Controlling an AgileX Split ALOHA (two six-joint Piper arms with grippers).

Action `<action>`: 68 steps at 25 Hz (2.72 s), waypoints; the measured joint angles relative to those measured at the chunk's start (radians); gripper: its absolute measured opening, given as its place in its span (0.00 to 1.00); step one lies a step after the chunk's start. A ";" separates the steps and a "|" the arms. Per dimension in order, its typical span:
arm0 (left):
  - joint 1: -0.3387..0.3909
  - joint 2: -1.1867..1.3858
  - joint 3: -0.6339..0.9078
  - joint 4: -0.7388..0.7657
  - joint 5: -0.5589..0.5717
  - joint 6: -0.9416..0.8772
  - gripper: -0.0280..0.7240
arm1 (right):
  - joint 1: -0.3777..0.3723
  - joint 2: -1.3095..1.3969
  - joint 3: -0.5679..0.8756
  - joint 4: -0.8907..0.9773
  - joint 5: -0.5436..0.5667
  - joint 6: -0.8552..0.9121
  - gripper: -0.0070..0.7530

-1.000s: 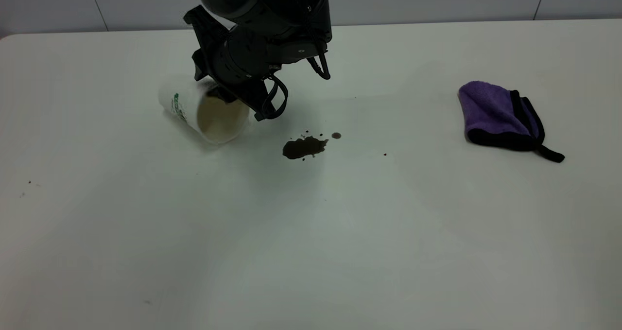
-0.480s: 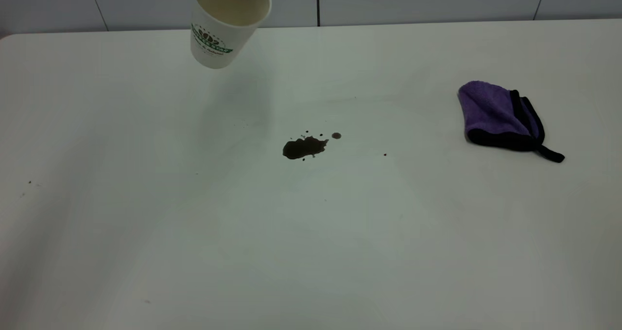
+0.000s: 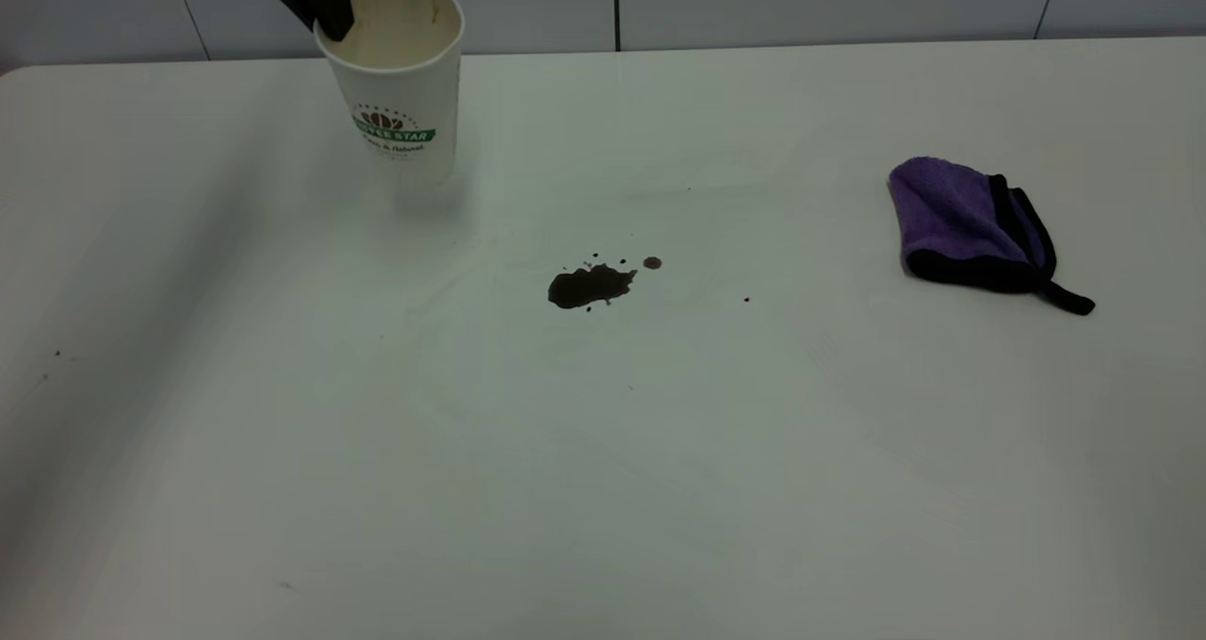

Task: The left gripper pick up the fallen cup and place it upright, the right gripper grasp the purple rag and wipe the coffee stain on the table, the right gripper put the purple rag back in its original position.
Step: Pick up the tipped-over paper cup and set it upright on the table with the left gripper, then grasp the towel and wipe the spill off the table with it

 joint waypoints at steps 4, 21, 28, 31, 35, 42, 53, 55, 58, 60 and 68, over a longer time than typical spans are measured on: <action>0.031 0.071 0.000 -0.087 -0.027 0.060 0.06 | 0.000 0.000 0.000 0.000 0.000 0.000 0.32; 0.055 0.084 -0.068 -0.176 0.090 0.121 0.97 | 0.000 0.000 0.000 0.000 0.000 0.000 0.32; 0.073 -0.081 -0.262 -0.168 0.261 0.114 0.90 | 0.000 0.000 0.000 0.000 0.000 0.000 0.32; 0.079 -0.187 -0.272 -0.165 0.261 0.098 0.80 | 0.000 0.000 0.000 0.001 0.000 0.000 0.32; 0.079 -0.334 -0.273 -0.165 0.261 0.094 0.66 | 0.000 0.000 0.000 0.001 0.000 0.000 0.32; 0.079 -0.717 0.005 -0.092 0.261 0.093 0.48 | 0.000 0.000 0.000 0.003 0.000 0.000 0.32; 0.079 -1.517 0.632 -0.004 0.261 0.091 0.36 | 0.000 0.000 0.000 0.003 0.000 0.000 0.32; 0.079 -1.676 0.775 -0.004 0.256 0.080 0.36 | 0.000 0.000 0.000 0.003 0.000 0.000 0.32; 0.084 -1.883 0.963 -0.004 0.250 0.022 0.36 | 0.000 0.000 0.000 0.003 0.000 0.000 0.32; 0.104 -1.990 1.065 0.000 0.240 -0.015 0.36 | 0.000 0.000 0.000 0.003 0.000 0.000 0.32; 0.199 -2.286 1.345 0.086 0.229 -0.058 0.36 | 0.000 0.000 0.000 0.003 0.000 0.000 0.32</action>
